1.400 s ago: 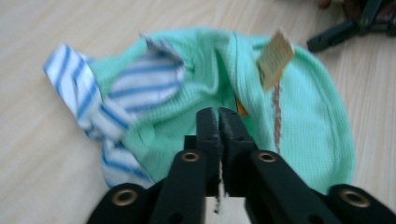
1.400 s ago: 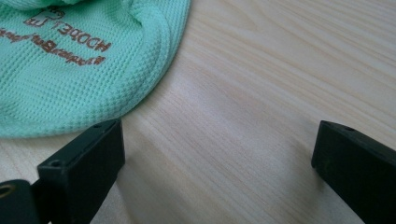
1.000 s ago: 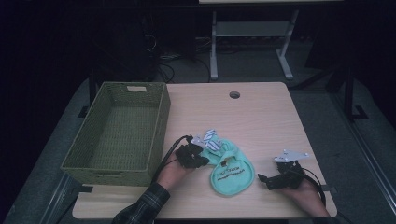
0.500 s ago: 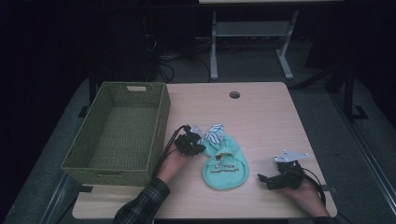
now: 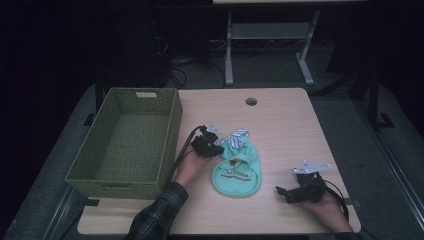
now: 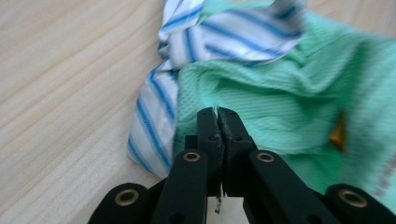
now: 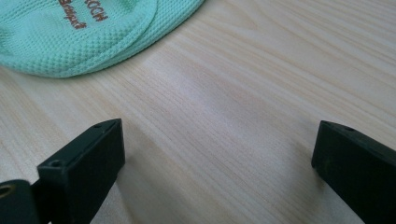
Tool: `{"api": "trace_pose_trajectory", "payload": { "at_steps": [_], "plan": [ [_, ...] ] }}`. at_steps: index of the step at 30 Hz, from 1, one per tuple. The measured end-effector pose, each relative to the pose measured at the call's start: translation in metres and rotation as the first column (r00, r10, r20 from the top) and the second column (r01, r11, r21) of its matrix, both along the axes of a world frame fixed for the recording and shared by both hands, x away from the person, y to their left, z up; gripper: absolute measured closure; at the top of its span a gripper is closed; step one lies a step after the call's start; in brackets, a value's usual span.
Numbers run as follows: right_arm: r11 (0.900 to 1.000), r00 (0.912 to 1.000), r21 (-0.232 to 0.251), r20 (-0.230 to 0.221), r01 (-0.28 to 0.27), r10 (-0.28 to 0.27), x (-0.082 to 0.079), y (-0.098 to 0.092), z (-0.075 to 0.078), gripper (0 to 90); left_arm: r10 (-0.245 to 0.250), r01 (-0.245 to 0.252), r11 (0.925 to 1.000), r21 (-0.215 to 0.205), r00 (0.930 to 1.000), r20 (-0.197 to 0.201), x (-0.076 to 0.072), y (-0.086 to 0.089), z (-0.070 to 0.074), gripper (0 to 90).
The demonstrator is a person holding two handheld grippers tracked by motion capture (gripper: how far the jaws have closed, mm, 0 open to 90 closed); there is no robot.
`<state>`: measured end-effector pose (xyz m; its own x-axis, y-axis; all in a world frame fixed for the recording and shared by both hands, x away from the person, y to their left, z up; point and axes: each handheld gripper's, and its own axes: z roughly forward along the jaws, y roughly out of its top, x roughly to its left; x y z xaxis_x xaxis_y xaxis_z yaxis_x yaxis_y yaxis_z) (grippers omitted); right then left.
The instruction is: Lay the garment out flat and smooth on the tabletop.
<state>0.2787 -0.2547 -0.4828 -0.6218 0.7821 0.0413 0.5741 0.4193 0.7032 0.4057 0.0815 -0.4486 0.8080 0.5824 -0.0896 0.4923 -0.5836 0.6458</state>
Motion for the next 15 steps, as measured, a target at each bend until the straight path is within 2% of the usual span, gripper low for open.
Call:
{"api": "trace_pose_trajectory", "payload": {
  "at_steps": [2, 4, 6, 11, 15],
  "plan": [
    [1.0, 1.0, 0.0, 0.0, 0.0, 0.0, 0.0, 0.0, 0.0, 2.2, -0.009, 0.009, 0.9992, -0.04, 0.9999, 0.01, -0.007, 0.003, 0.01, 86.6],
    [1.0, 1.0, 0.0, 0.0, 0.0, 0.0, 0.0, 0.0, 0.0, 2.1, -0.023, 0.024, 0.9951, -0.096, 0.9997, 0.014, -0.016, 0.007, 0.02, 85.4],
    [1.0, 1.0, -0.001, 0.002, 0.003, -0.003, 0.0, 0.0, 0.0, 2.1, -0.047, 0.05, 0.9909, -0.125, 0.9986, 0.022, -0.027, 0.009, 0.028, 85.3],
    [1.0, 1.0, -0.004, 0.001, 0.006, -0.006, 0.001, 0.0, 0.0, 2.1, -0.107, 0.107, 0.9829, -0.15, 0.9942, 0.009, -0.051, 0.012, 0.034, 88.7],
    [1.0, 1.0, -0.003, 0.0, 0.006, -0.006, 0.001, 0.0, 0.0, 2.1, -0.126, 0.125, 0.9831, -0.134, 0.992, -0.002, -0.064, 0.015, 0.03, 89.6]
  ]
}}
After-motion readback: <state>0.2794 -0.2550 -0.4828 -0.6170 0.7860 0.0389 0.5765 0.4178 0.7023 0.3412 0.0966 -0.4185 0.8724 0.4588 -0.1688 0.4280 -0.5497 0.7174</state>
